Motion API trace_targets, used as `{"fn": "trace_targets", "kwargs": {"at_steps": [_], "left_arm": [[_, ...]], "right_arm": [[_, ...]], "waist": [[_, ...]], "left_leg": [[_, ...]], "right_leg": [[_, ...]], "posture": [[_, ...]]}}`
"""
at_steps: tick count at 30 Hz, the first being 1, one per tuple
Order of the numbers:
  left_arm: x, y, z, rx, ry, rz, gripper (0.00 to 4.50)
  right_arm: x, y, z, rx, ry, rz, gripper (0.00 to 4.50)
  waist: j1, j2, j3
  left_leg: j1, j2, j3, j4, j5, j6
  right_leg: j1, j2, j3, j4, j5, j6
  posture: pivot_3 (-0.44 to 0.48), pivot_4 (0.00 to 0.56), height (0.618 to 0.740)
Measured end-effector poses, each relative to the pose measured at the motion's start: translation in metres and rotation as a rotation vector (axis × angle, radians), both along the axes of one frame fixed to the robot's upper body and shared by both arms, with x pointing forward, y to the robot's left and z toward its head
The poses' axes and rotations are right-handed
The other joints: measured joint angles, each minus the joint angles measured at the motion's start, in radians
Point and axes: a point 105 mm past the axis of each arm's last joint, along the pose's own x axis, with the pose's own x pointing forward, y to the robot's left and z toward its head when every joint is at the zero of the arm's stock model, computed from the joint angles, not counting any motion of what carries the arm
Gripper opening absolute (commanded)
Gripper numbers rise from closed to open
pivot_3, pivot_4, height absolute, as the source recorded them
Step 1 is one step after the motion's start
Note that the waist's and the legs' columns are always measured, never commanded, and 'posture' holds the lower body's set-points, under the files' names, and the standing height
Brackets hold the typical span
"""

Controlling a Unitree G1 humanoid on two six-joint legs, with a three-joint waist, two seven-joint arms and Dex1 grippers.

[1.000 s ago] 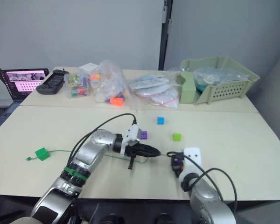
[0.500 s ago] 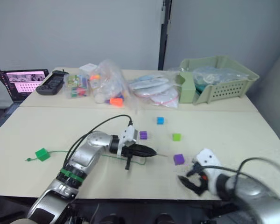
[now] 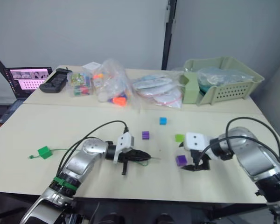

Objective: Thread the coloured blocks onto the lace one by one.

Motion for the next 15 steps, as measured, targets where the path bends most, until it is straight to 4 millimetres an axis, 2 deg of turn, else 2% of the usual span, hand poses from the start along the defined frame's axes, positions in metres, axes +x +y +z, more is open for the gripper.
{"fn": "trace_targets", "kwargs": {"at_steps": [4,6,9,12,15], "left_arm": [[-0.001,-0.001,-0.002,-0.009,0.001,0.022,0.0],[-0.001,-0.001,-0.001,-0.013,-0.006,0.025,0.0],[0.0,-0.001,0.0,-0.014,-0.009,0.028,0.0],[0.0,-0.002,0.001,-0.017,-0.012,0.034,0.0],[0.0,-0.005,0.001,-0.022,-0.014,0.032,0.0]], "right_arm": [[0.006,0.001,-0.01,-0.047,0.018,0.033,4.47],[0.008,-0.001,-0.014,-0.061,0.031,0.035,3.91],[0.009,-0.003,-0.018,-0.074,0.04,0.025,3.34],[0.008,-0.004,-0.021,-0.081,0.063,0.025,2.06],[0.008,-0.004,-0.021,-0.084,0.07,0.014,1.22]], "waist": [[0.001,0.0,0.0],[0.003,0.0,0.0],[0.003,0.0,0.0],[0.003,0.0,0.0],[0.003,0.0,0.0]], "left_leg": [[0.0,0.0,0.001,0.0,0.0,0.0],[0.0,0.0,0.001,0.001,0.0,0.0],[0.0,0.0,0.001,0.001,0.0,0.0],[0.001,0.0,0.001,0.001,0.0,0.0],[0.001,0.0,0.001,0.001,0.0,0.0]], "right_leg": [[0.0,0.0,0.0,0.001,0.0,0.0],[0.0,0.0,0.0,0.001,0.0,0.0],[0.0,0.0,0.0,0.001,0.0,0.0],[0.0,0.0,0.0,0.001,0.0,0.0],[0.0,0.0,0.0,0.002,0.0,0.0]], "posture": [[0.0,0.15,0.732],[0.0,0.15,0.732],[0.0,0.15,0.732],[0.0,0.15,0.732],[0.0,0.15,0.732]]}}
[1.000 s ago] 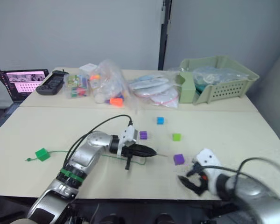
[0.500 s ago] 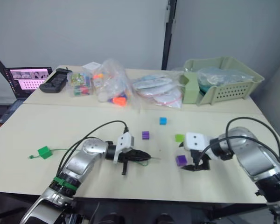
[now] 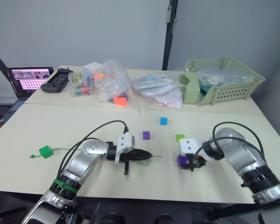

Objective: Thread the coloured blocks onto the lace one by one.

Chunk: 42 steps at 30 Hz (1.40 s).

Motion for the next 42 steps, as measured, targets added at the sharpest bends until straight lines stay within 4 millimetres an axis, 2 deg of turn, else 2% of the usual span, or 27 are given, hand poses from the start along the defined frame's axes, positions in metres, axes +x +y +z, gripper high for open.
{"fn": "trace_targets", "kwargs": {"at_steps": [9,15,28,35,42], "left_arm": [[-0.003,-0.025,-0.007,0.019,-0.015,-0.039,0.0],[0.008,-0.035,-0.015,0.08,-0.031,-0.033,0.0],[0.007,-0.04,-0.017,0.074,-0.026,-0.041,0.0],[0.006,-0.039,-0.006,0.011,-0.015,-0.052,0.0],[0.003,-0.038,-0.007,0.004,0.003,-0.063,0.0]], "right_arm": [[-0.004,0.018,0.003,0.102,0.024,-0.083,1.23],[-0.005,0.022,0.0,0.115,0.027,-0.12,1.23],[-0.005,0.018,-0.001,0.121,0.032,-0.171,1.23],[-0.005,0.018,-0.001,0.116,0.026,-0.166,1.23],[-0.005,0.018,-0.001,0.115,0.026,-0.167,1.23]], "waist": [[0.006,0.0,0.0],[0.006,0.0,0.0],[0.006,0.0,0.0],[0.006,0.0,0.0],[0.006,0.0,0.0]], "left_leg": [[0.0,0.0,0.0,0.0,0.0,0.0],[0.0,-0.001,0.0,0.0,0.0,0.0],[0.0,-0.001,-0.001,0.0,0.0,0.0],[0.0,-0.001,-0.001,0.0,0.0,0.0],[0.0,-0.001,-0.001,0.0,0.0,0.0]], "right_leg": [[0.0,0.0,0.0,0.0,0.0,0.0],[0.0,0.0,0.0,0.0,0.0,0.0],[0.0,0.0,0.0,0.0,0.0,0.0],[0.0,0.0,0.0,0.0,0.0,0.0],[0.0,0.0,0.0,0.0,0.0,0.0]], "posture": [[0.0,0.15,0.732],[0.0,0.15,0.732],[0.0,0.15,0.732],[0.0,0.15,0.732],[0.0,0.15,0.732]]}}
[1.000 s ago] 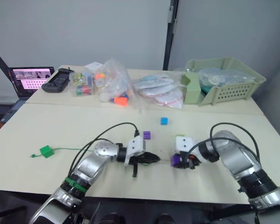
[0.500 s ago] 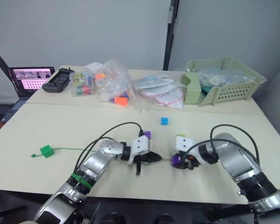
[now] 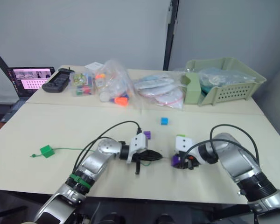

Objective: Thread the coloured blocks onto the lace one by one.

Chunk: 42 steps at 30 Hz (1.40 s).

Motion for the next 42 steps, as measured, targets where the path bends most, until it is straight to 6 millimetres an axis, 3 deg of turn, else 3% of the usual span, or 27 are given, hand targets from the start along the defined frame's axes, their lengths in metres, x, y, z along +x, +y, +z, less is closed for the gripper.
{"fn": "trace_targets", "kwargs": {"at_steps": [19,28,39,42], "left_arm": [[-0.001,-0.01,-0.006,0.023,0.023,-0.012,0.0],[0.003,-0.027,-0.013,0.017,0.022,-0.014,0.0],[0.0,-0.031,-0.012,0.018,0.038,-0.042,3.58],[0.002,-0.02,-0.014,0.061,0.033,-0.041,3.62]], "right_arm": [[-0.002,0.004,0.003,0.008,-0.004,0.008,1.23],[-0.001,0.003,0.002,0.006,0.0,-0.021,1.23],[-0.003,0.007,0.002,0.016,-0.005,-0.018,1.23],[-0.003,0.007,0.002,0.015,-0.005,-0.019,1.23]], "waist": [[0.0,0.0,0.0],[0.001,0.0,0.0],[0.0,0.0,0.0],[-0.002,0.0,0.0]], "left_leg": [[0.0,0.0,0.0,0.0,0.0,0.0],[0.0,0.0,0.0,0.0,0.0,0.0],[0.0,0.0,-0.001,0.0,0.0,0.0],[0.0,0.0,-0.001,0.0,0.0,0.0]], "right_leg": [[0.0,0.0,0.0,0.0,0.0,0.0],[0.0,0.0,0.0,0.0,0.0,0.0],[0.0,0.0,0.0,0.0,0.0,0.0],[0.0,0.0,0.0,0.0,0.0,0.0]], "posture": [[0.0,0.15,0.732],[0.0,0.15,0.732],[0.0,0.15,0.732],[0.0,0.15,0.732]]}}
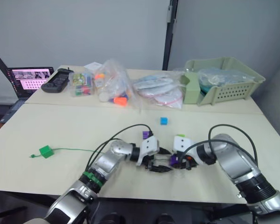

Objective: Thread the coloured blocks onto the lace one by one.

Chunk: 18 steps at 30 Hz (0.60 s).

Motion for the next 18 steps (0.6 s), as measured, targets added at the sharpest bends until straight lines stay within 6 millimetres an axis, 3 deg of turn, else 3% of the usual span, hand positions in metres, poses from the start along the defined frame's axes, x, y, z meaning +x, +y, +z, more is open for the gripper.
{"fn": "trace_targets", "kwargs": {"at_steps": [3,8,18], "left_arm": [[0.0045,0.0117,-0.0042,0.045,-0.015,0.019,3.62],[0.0041,0.0118,-0.0022,0.045,-0.026,0.015,3.62],[0.0011,0.0111,-0.0013,0.05,-0.017,-0.008,0.51]], "right_arm": [[0.0006,-0.0003,-0.0007,0.001,0.001,-0.005,1.23],[0.0015,0.0034,-0.0018,0.016,-0.003,-0.004,1.23],[0.002,0.0033,-0.0017,0.016,-0.006,-0.007,1.23]], "waist": [[-0.001,0.0,0.0],[0.004,0.0,0.0],[0.002,0.0,0.0]], "left_leg": [[0.0,0.0,0.0,0.0,0.0,0.0],[-0.001,0.0,0.0,0.0,0.0,0.0],[0.0,0.0,0.0,0.0,0.0,0.0]], "right_leg": [[0.0,0.0,0.0,0.0,0.0,0.0],[0.0,-0.001,0.0,0.0,0.0,0.0],[0.0,0.0,0.0,0.0,0.0,0.0]], "posture": [[0.0,0.15,0.732],[0.0,0.15,0.732],[0.0,0.15,0.732]]}}
